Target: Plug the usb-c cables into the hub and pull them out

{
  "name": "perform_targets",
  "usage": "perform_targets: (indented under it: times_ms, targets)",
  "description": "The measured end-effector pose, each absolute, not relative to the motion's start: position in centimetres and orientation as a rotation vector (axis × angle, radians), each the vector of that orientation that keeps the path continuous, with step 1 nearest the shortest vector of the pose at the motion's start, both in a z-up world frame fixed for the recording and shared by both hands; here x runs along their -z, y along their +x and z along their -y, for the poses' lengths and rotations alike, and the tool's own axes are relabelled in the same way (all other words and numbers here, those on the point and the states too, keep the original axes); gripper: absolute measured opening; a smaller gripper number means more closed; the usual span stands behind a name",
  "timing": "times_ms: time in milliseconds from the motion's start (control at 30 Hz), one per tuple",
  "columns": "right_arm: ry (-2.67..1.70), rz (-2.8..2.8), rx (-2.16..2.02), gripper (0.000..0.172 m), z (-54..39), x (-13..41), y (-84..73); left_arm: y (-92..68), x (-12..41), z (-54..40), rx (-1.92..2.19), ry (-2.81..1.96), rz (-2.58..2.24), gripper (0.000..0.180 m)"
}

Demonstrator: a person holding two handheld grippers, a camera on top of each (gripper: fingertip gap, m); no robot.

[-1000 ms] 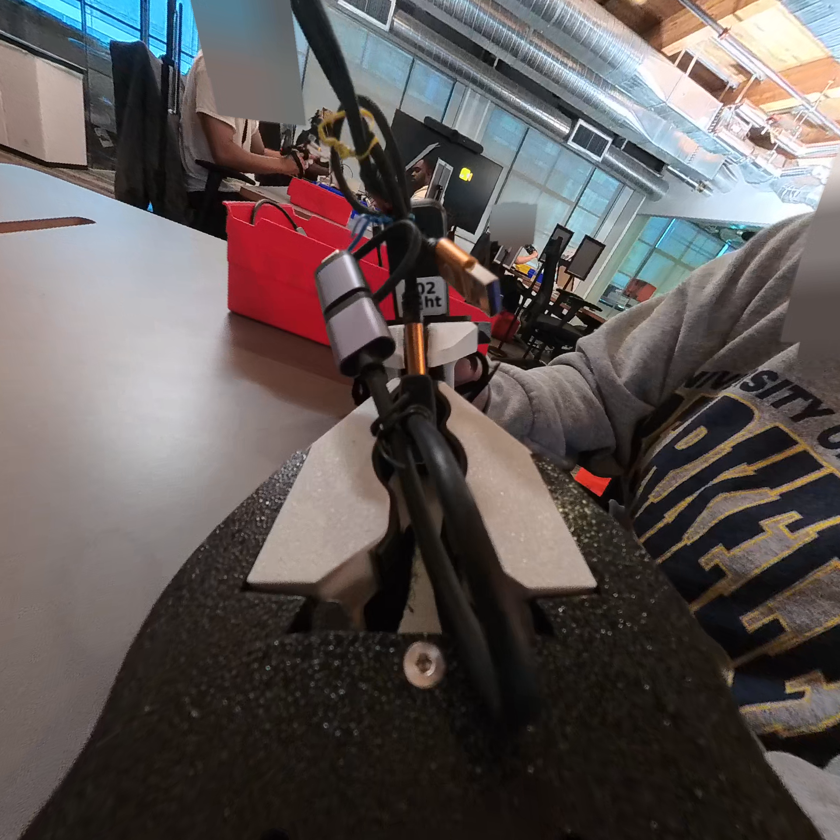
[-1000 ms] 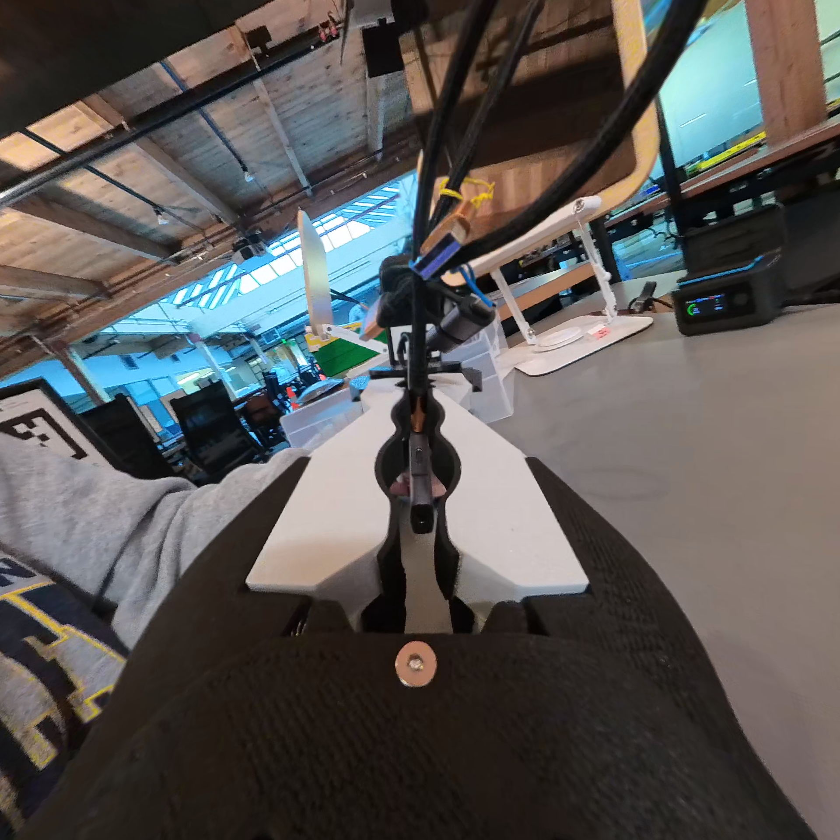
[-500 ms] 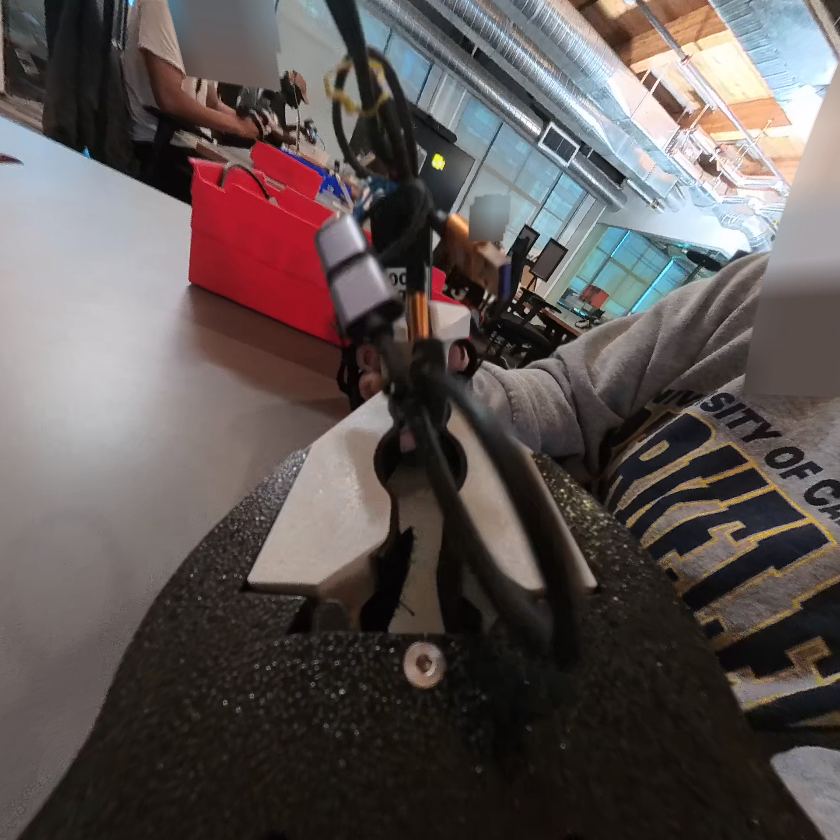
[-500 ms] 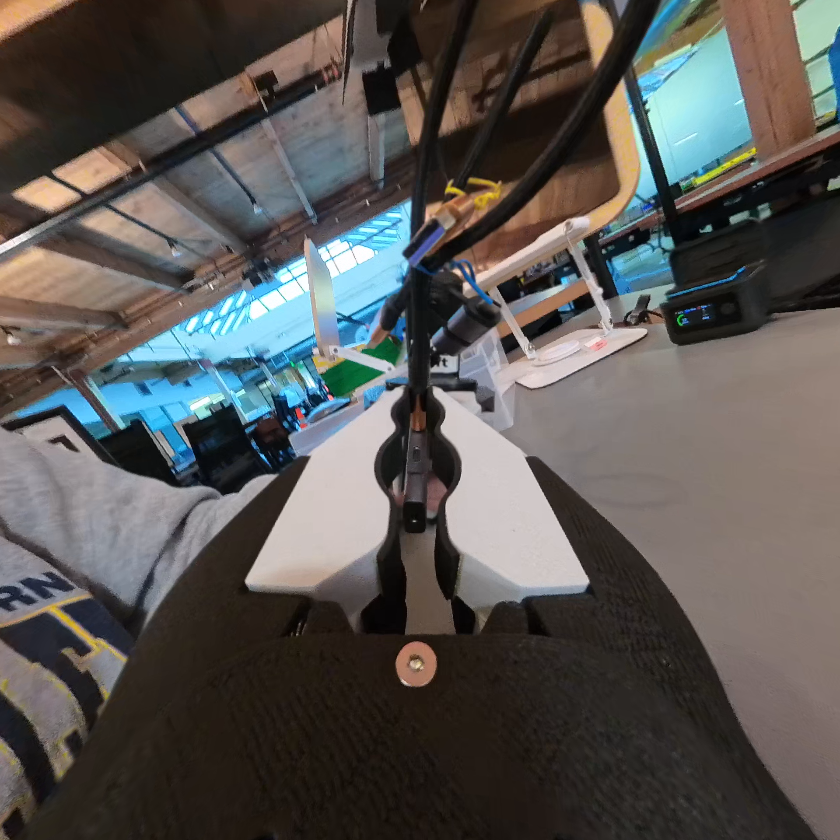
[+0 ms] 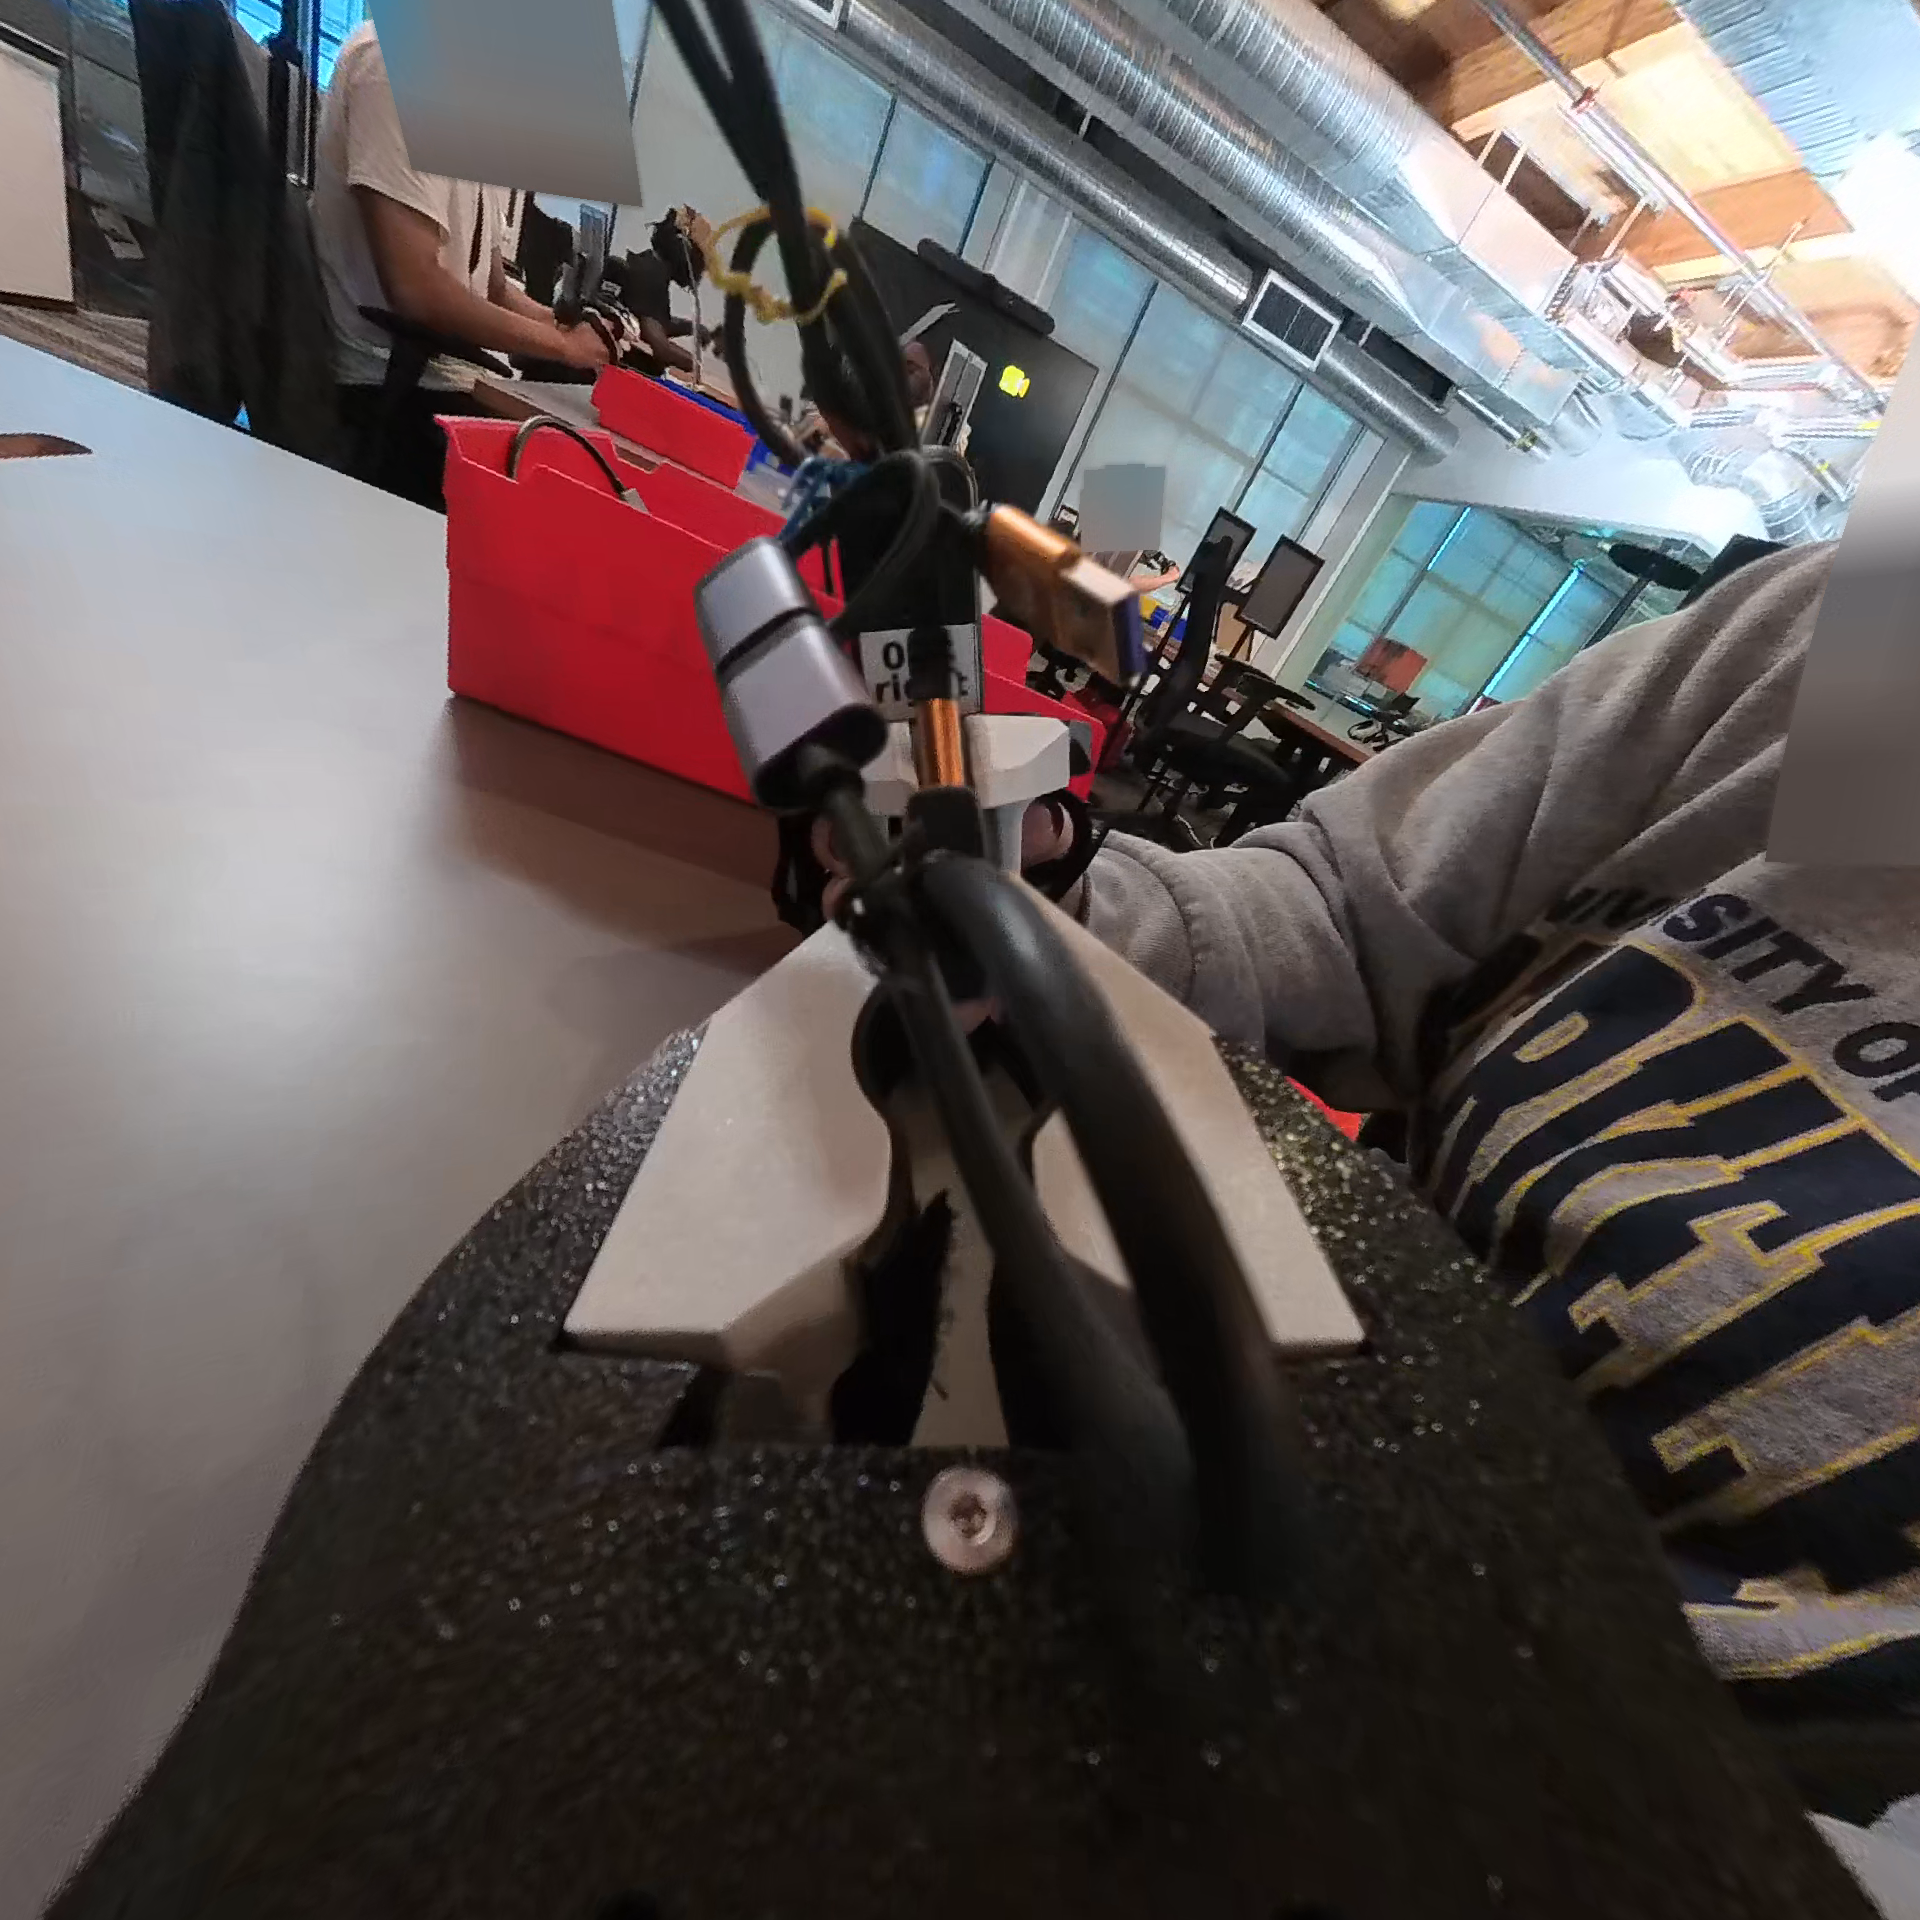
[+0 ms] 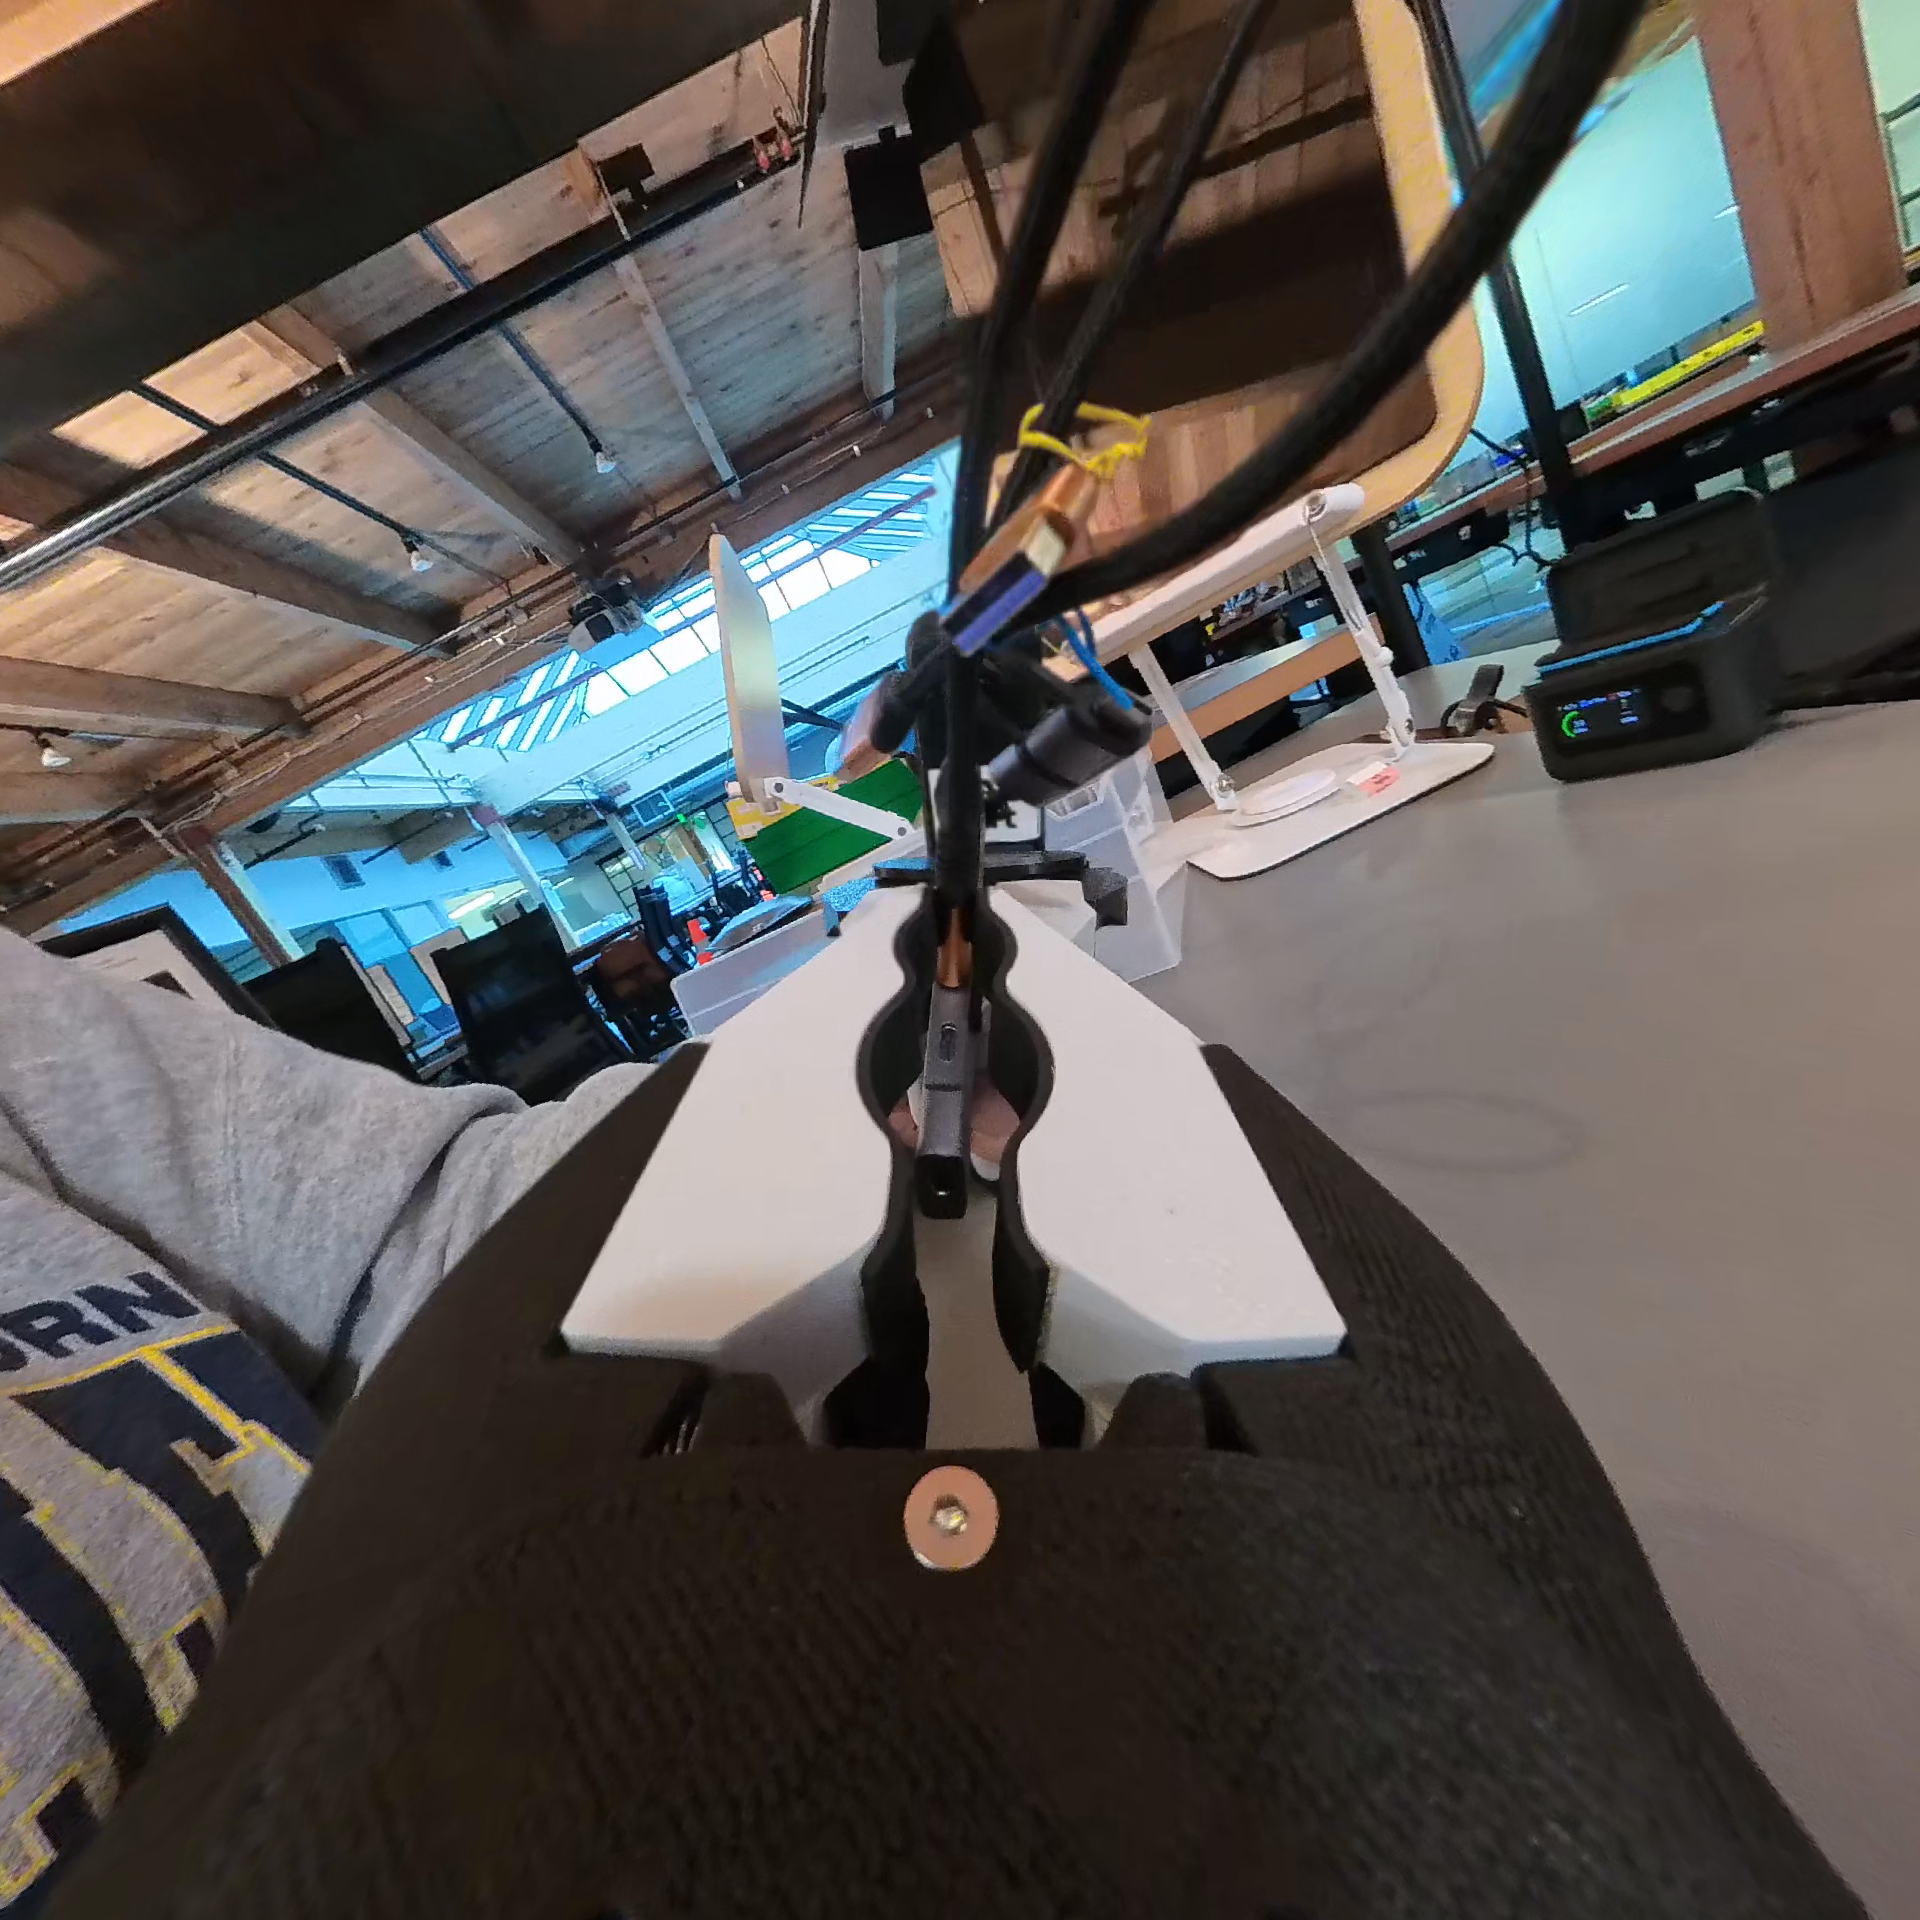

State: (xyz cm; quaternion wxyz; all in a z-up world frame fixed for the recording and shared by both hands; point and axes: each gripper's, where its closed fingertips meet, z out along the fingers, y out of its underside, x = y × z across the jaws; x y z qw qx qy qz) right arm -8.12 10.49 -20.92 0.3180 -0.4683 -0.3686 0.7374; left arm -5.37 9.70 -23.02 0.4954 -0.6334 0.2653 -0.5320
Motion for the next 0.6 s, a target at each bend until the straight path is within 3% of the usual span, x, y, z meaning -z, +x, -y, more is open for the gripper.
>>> perform_targets:
  times_ms: [600]
  targets:
    - [-1.239,0.888,-1.837,0.001,-10.9,20.7,-8.5,-6.5,22.6,-10.1,1.236,-1.488,-0.641,0.008]
